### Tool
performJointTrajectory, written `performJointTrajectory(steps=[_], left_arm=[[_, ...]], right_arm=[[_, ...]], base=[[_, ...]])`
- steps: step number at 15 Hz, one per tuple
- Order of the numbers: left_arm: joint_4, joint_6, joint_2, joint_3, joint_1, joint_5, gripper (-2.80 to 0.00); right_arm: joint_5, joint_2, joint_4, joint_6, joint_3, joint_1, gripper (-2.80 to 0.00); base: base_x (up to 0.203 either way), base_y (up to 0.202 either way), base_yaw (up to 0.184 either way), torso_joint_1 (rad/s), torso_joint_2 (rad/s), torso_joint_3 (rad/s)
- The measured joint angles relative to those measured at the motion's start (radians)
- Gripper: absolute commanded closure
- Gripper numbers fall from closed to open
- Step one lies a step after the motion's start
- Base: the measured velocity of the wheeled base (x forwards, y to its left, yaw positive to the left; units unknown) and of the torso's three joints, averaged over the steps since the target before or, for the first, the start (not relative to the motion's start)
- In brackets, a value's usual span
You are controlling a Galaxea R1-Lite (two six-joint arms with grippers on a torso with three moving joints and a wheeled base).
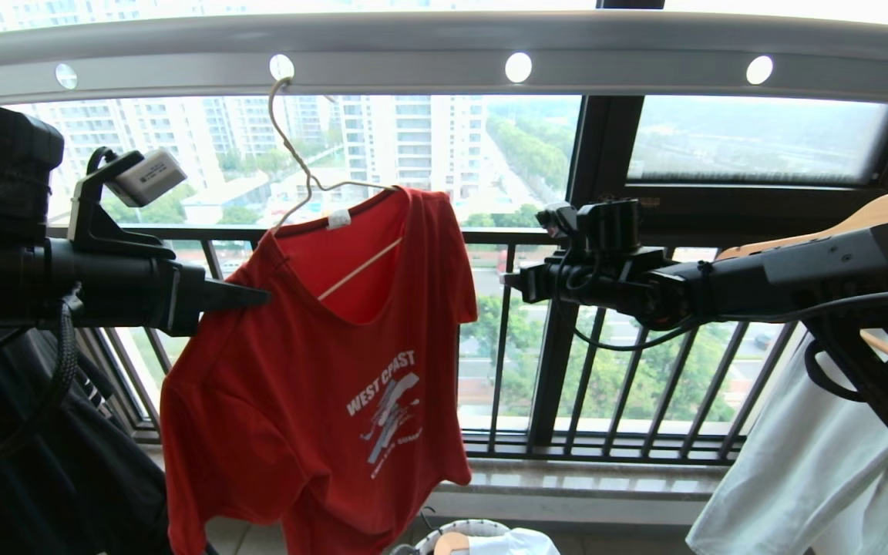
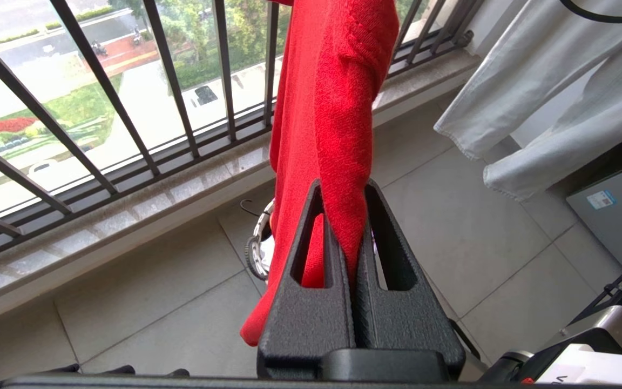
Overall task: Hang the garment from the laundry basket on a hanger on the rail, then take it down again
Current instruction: Take the clothes off the clothes rack
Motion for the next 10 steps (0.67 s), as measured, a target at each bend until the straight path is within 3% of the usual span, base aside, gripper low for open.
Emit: performJointTrajectory(steps=[2, 3, 6, 10], left_arm=[[0.000, 0.000, 0.000, 0.000, 0.000, 0.000, 0.00], [0.000, 0.000, 0.000, 0.001, 0.000, 0.000, 0.00], [0.001, 0.000, 0.001, 0.002, 0.000, -0.001, 0.00], [0.001, 0.002, 0.010, 0.003, 0.000, -0.003, 0.00]], right_arm=[[0.000, -0.066, -0.006, 0.006, 0.058, 0.014, -2.80], [0.001, -0.103, -0.020, 0.014, 0.085, 0.030, 0.00], [-0.016, -0.206, -0.072, 0.024, 0.146, 0.104, 0.00], [-0.136, -0.265, -0.112, 0.017, 0.173, 0.203, 0.00]], base=[[0.000, 0.000, 0.000, 0.000, 0.00, 0.000], [0.000, 0.000, 0.000, 0.000, 0.00, 0.000], [0.000, 0.000, 0.000, 0.000, 0.00, 0.000], [0.000, 0.000, 0.000, 0.000, 0.00, 0.000]])
